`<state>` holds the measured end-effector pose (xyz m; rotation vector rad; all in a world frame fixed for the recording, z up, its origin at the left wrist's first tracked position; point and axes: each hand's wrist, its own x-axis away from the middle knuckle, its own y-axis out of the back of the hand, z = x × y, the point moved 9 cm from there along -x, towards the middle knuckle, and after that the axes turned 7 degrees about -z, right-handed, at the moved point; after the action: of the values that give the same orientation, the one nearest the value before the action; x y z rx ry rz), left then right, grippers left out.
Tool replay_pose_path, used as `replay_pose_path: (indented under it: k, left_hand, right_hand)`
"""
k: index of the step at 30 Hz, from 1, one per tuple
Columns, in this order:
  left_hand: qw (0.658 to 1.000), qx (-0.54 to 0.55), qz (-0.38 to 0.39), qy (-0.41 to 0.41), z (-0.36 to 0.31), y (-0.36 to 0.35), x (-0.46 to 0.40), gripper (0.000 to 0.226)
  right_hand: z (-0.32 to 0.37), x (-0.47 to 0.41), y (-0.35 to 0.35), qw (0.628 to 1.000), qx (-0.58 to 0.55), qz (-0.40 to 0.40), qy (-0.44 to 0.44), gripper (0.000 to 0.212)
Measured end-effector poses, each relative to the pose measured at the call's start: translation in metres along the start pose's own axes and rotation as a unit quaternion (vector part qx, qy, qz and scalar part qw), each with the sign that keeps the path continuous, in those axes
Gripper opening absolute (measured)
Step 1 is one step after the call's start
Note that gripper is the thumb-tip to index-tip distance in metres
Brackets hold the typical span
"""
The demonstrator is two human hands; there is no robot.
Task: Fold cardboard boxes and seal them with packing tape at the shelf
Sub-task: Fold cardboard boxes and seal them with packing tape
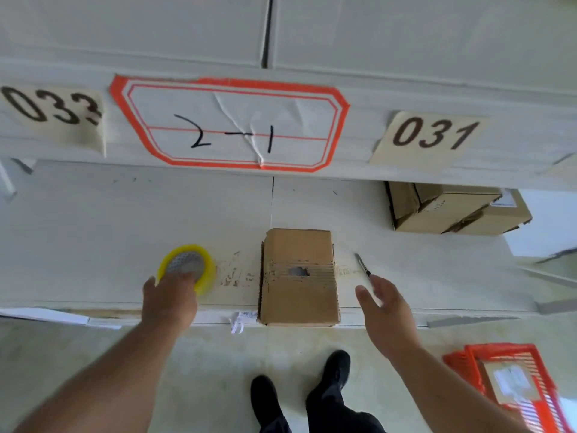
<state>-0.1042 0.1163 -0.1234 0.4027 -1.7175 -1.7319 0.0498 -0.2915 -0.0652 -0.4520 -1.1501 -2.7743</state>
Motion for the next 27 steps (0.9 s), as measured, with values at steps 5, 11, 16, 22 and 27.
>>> replay_pose_path:
  k: [5,11,16,22,27]
  left_hand:
    - [0.925,0.375,0.006,0.062,-0.012,0.053,0.030,0.008]
    - [0.691,0.714,0.100,0.050,-0.080,0.140,0.120,0.014]
    - [0.632,0.769,0.087,0.036,-0.106,0.173,0.141,0.016]
    - [0.810,0.582,-0.023,-0.064,-0.095,0.194,0.120,0.060]
    - [0.886,0.380,-0.119,-0.239,-0.126,0.222,0.115,0.038]
  right_hand:
    - [0.068,0.027,0.021,0.993,-0.036,-0.012,0.110,0.017]
    - [0.156,0.092,-0.012,0.955,-0.072,0.160,0.239,0.010]
    - [0.179,0.110,-0.014,0.933,-0.141,0.239,0.228,0.058]
    - [0.168,0.101,-0.005,0.934,-0.145,0.253,0.205,0.016]
    - [0.160,0.094,-0.001,0.944,-0.117,0.232,0.205,0.012]
